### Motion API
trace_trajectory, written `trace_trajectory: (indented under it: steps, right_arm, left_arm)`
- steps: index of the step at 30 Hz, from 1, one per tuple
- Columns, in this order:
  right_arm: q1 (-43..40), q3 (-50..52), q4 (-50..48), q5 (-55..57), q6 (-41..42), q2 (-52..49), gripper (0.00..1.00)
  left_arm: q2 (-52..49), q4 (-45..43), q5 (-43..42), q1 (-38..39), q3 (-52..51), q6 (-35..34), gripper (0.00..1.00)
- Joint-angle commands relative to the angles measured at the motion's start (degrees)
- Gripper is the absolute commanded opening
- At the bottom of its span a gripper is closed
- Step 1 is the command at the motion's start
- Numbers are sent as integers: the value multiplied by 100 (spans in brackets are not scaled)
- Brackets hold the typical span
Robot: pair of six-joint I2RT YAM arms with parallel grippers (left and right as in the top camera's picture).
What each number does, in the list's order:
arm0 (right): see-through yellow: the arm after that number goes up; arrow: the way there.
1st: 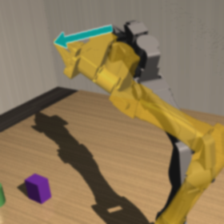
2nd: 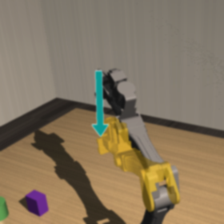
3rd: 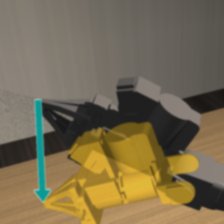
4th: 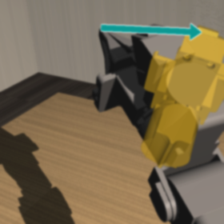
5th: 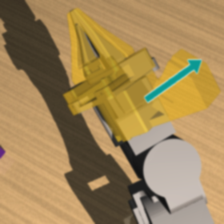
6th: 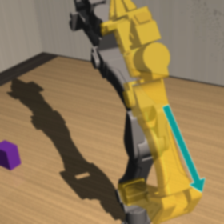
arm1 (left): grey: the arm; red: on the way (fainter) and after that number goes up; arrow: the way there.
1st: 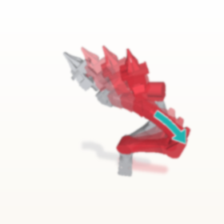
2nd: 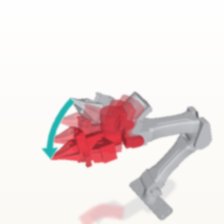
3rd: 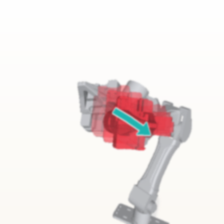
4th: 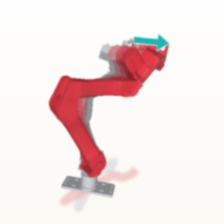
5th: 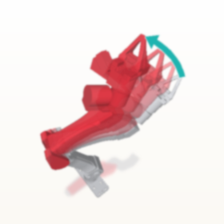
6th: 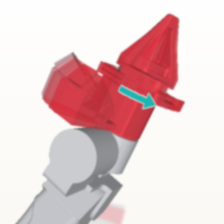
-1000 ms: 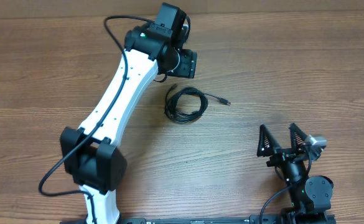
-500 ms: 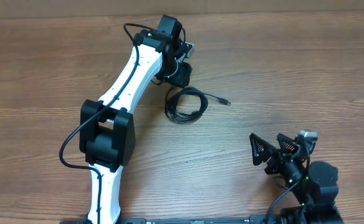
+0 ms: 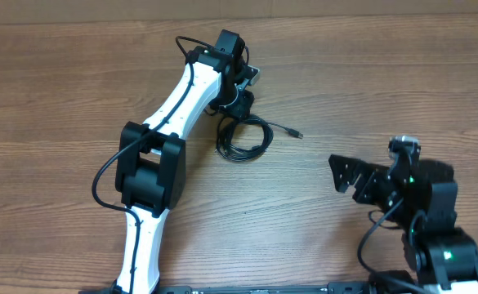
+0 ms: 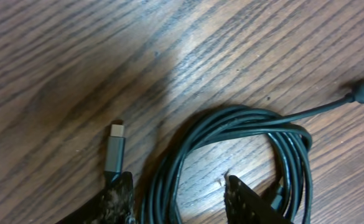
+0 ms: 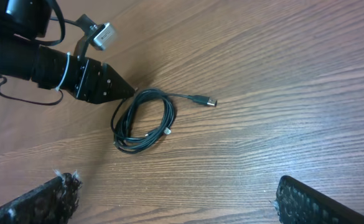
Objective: Untangle cables
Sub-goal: 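Grasp the cable coil with the left gripper and lift it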
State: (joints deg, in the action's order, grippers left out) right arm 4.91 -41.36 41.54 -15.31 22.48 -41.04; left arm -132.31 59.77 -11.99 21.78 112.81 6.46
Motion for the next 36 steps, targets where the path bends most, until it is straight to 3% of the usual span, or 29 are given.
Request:
trace_trajectory:
  steps: [1, 5, 20, 23, 29, 34, 36]
  right_arm:
    - [-15, -175, -13, -90, 4, -229, 100]
    - [-15, -175, -9, -297, 4, -463, 100]
    - [-15, -175, -2, -302, 2, -879, 100]
    - [-15, -175, -7, -299, 4, -925, 100]
    - [-15, -175, -24, -299, 4, -1071, 100]
    - [-15, -175, -59, -306, 9, -1261, 100]
    - [-15, -175, -136, -407, 9, -1311, 100]
  left_arm:
    - [-146, -37, 118, 52, 79, 221, 45]
    - [-153, -96, 195, 81, 42, 258, 40]
    - [-155, -442, 363, 129, -542, 232, 40]
    - [-155, -455, 361, 129, -577, 212, 30]
    - [-157, -492, 339, 149, -588, 210, 20]
    - [-157, -599, 291, 234, -741, 212, 20]
    - [-157, -579, 238, 264, -774, 212, 11]
